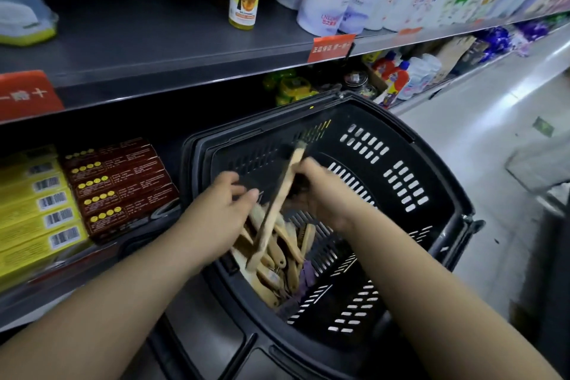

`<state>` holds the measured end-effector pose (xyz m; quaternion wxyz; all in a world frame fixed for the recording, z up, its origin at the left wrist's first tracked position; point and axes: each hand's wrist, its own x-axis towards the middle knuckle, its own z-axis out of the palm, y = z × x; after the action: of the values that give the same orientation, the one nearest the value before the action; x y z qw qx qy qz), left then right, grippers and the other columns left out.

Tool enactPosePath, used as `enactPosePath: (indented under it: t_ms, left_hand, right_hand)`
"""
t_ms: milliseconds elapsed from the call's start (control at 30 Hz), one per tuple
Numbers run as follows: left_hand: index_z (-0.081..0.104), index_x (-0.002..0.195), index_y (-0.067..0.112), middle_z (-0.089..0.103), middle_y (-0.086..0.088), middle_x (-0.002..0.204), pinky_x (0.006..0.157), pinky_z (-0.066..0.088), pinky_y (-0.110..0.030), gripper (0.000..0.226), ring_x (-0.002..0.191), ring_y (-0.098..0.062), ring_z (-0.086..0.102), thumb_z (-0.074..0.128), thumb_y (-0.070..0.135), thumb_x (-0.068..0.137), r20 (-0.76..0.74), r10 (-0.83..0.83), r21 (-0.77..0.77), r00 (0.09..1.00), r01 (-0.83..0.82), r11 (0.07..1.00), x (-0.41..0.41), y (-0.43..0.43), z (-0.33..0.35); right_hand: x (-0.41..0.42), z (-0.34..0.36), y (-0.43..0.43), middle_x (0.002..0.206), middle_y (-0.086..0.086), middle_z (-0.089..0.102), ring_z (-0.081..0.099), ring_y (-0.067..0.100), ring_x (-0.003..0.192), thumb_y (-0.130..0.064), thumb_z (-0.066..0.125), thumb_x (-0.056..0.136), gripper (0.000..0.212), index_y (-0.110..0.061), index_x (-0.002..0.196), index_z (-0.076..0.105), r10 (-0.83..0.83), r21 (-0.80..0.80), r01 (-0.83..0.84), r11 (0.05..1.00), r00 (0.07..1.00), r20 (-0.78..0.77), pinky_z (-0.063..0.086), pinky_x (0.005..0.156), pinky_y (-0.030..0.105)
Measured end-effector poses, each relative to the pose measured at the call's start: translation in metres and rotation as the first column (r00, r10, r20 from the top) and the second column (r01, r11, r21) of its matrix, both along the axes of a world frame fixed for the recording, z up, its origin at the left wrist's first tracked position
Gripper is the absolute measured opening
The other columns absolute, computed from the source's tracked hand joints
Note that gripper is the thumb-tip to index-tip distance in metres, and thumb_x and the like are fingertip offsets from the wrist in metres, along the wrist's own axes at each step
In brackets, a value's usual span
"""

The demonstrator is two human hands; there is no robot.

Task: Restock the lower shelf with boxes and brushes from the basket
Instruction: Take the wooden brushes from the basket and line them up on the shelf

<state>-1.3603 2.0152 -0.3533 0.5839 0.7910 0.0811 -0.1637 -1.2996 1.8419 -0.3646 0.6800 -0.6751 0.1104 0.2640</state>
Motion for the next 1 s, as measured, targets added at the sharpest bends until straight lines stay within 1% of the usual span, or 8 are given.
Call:
enactPosePath:
  t_ms: [100, 167, 367, 500, 567, 667, 867, 1000]
  left_hand:
    - [0.058, 0.115, 0.008, 0.072, -0.011, 0.102, 0.080, 0.058, -0.031, 0.031, 0.090, -0.022, 0.070, 0.045, 0.029, 0.096, -0.287, -0.069, -0.436, 0.955, -0.066, 0.898, -0.003, 0.001, 0.011]
    - [0.062, 0.108, 0.008, 0.074, -0.010, 0.093, 0.073, 0.059, -0.031, 0.027, 0.081, -0.020, 0.072, 0.047, 0.026, 0.095, -0.322, -0.130, -0.534, 0.938, -0.067, 0.843, -0.006, 0.001, 0.014]
    - [0.055, 0.105, 0.007, 0.071, -0.004, 0.076, 0.057, 0.057, -0.023, 0.021, 0.060, -0.011, 0.067, 0.059, 0.000, 0.086, -0.282, -0.016, -0.544, 0.959, -0.146, 0.826, -0.004, 0.004, 0.009]
    - [0.050, 0.110, 0.009, 0.070, -0.004, 0.079, 0.063, 0.059, -0.026, 0.026, 0.060, -0.010, 0.067, 0.054, -0.005, 0.089, -0.241, 0.092, -0.461, 0.966, -0.197, 0.865, 0.000, 0.010, 0.005]
    - [0.050, 0.114, 0.011, 0.068, -0.005, 0.082, 0.064, 0.059, -0.025, 0.029, 0.061, -0.008, 0.067, 0.051, -0.006, 0.090, -0.214, 0.112, -0.426, 0.970, -0.196, 0.883, 0.001, 0.012, 0.004]
    - [0.054, 0.111, 0.013, 0.068, -0.001, 0.076, 0.064, 0.059, -0.023, 0.030, 0.065, -0.008, 0.067, 0.051, -0.007, 0.090, -0.176, 0.130, -0.390, 0.976, -0.190, 0.901, 0.002, 0.016, 0.002]
    - [0.062, 0.099, 0.013, 0.066, -0.003, 0.080, 0.064, 0.058, -0.020, 0.025, 0.071, -0.010, 0.067, 0.050, -0.006, 0.091, -0.161, 0.140, -0.362, 0.977, -0.191, 0.912, 0.003, 0.025, 0.000]
    - [0.061, 0.100, 0.014, 0.067, -0.001, 0.079, 0.062, 0.056, -0.018, 0.022, 0.068, -0.008, 0.067, 0.049, -0.004, 0.092, -0.175, 0.131, -0.384, 0.976, -0.190, 0.904, 0.003, 0.028, -0.003]
  right_hand:
    - [0.002, 0.014, 0.000, 0.089, 0.009, 0.066, 0.067, 0.013, 0.066, -0.028, 0.033, 0.093, 0.031, -0.006, 0.096, 0.056, -0.037, 0.186, 0.034, 0.982, 0.999, 0.015, 0.053, 0.059, 0.021]
    - [0.001, 0.014, 0.001, 0.095, 0.007, 0.071, 0.069, 0.014, 0.074, -0.027, 0.031, 0.094, 0.036, -0.008, 0.095, 0.062, 0.010, 0.208, -0.023, 0.978, 0.998, 0.063, 0.054, 0.064, 0.022]
    - [0.001, -0.006, 0.008, 0.108, 0.009, 0.069, 0.068, 0.022, 0.089, -0.031, 0.040, 0.097, 0.035, -0.009, 0.117, 0.059, 0.034, 0.225, -0.047, 0.973, 0.998, 0.061, 0.055, 0.076, 0.028]
    - [0.002, -0.039, 0.009, 0.105, 0.004, 0.066, 0.066, 0.018, 0.087, -0.027, 0.045, 0.097, 0.024, -0.015, 0.112, 0.059, 0.154, -0.171, -0.146, 0.974, 0.988, 0.033, 0.053, 0.087, 0.035]
    - [0.002, -0.061, 0.012, 0.101, 0.005, 0.062, 0.061, 0.019, 0.087, -0.018, 0.047, 0.094, 0.023, -0.008, 0.111, 0.059, 0.320, -0.432, -0.309, 0.847, 0.946, -0.047, 0.050, 0.087, 0.035]
    - [0.002, -0.095, 0.016, 0.115, 0.011, 0.059, 0.057, 0.023, 0.103, -0.021, 0.051, 0.093, 0.032, -0.005, 0.119, 0.056, 0.620, -0.683, -0.597, 0.421, 0.739, -0.263, 0.046, 0.090, 0.036]
    - [-0.027, -0.159, 0.031, 0.133, 0.013, 0.051, 0.050, 0.029, 0.120, -0.029, 0.057, 0.091, 0.052, -0.005, 0.135, 0.044, 0.684, -0.659, -0.729, -0.184, 0.387, -0.619, 0.045, 0.090, 0.036]
    - [-0.044, -0.183, 0.041, 0.133, 0.015, 0.051, 0.048, 0.031, 0.124, -0.017, 0.042, 0.097, 0.036, -0.002, 0.129, 0.050, 0.701, -0.731, -0.632, -0.256, 0.399, -0.591, 0.048, 0.084, 0.026]
